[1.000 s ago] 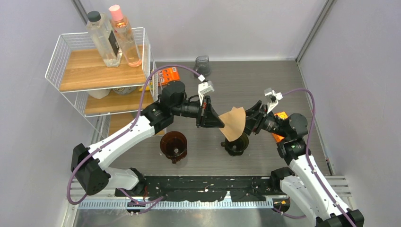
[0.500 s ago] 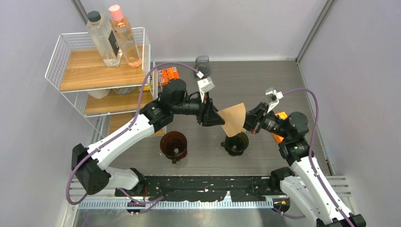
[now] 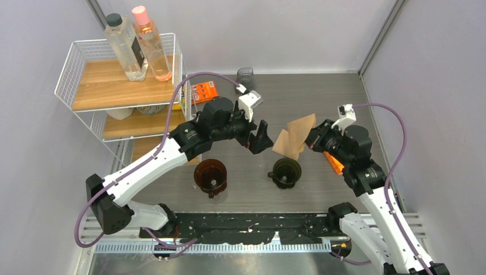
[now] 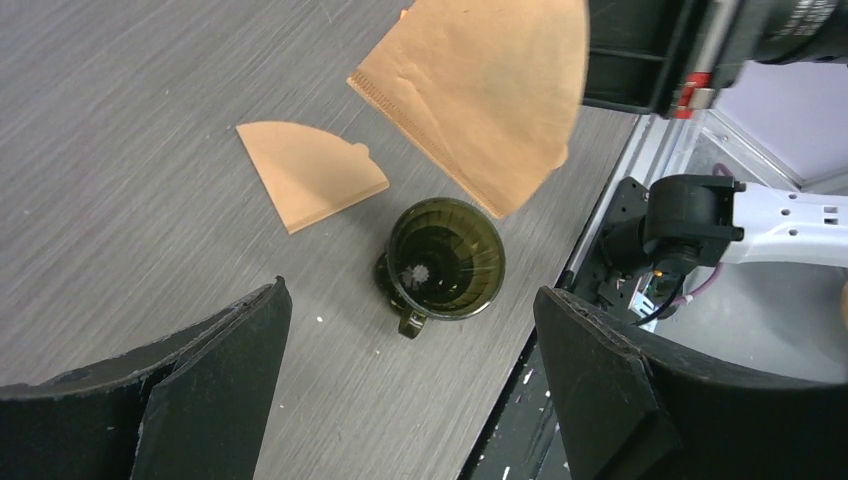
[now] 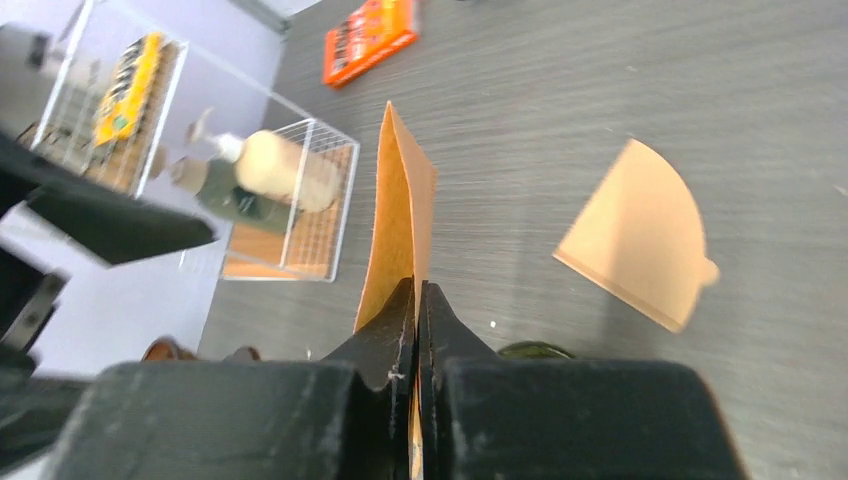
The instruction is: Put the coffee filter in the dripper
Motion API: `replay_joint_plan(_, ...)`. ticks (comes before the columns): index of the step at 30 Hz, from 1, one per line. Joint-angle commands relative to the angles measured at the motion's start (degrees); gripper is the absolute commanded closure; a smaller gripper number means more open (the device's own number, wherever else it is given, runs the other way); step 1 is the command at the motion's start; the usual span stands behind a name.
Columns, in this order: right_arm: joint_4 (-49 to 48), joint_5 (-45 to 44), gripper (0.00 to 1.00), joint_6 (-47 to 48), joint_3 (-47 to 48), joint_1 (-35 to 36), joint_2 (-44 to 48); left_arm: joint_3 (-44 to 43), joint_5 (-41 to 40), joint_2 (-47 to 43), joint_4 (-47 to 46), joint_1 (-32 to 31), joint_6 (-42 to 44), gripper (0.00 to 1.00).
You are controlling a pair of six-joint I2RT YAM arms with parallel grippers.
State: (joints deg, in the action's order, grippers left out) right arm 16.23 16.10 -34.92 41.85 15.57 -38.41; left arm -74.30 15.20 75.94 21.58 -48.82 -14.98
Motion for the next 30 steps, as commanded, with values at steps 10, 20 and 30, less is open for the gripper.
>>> replay_joint_plan(10, 8.83, -13.4, 0.95, -8.42, 5.6, 4.88, -6.59, -5.36, -10.86, 8.43, -8.56, -9.33, -0.82, 0.01)
replay_joint_plan(20, 8.44, -12.64, 0.95, -10.14, 8.12, 8.13, -11.98, -3.08, -18.56, 11.74, -12.16, -10.09, -6.1, 0.0)
replay_joint_plan(30, 8.09, -10.47, 0.95, -10.87, 8.99, 8.45, -14.03, -3.0, -21.91, 13.11, -12.17, -11.44, -5.54, 0.0)
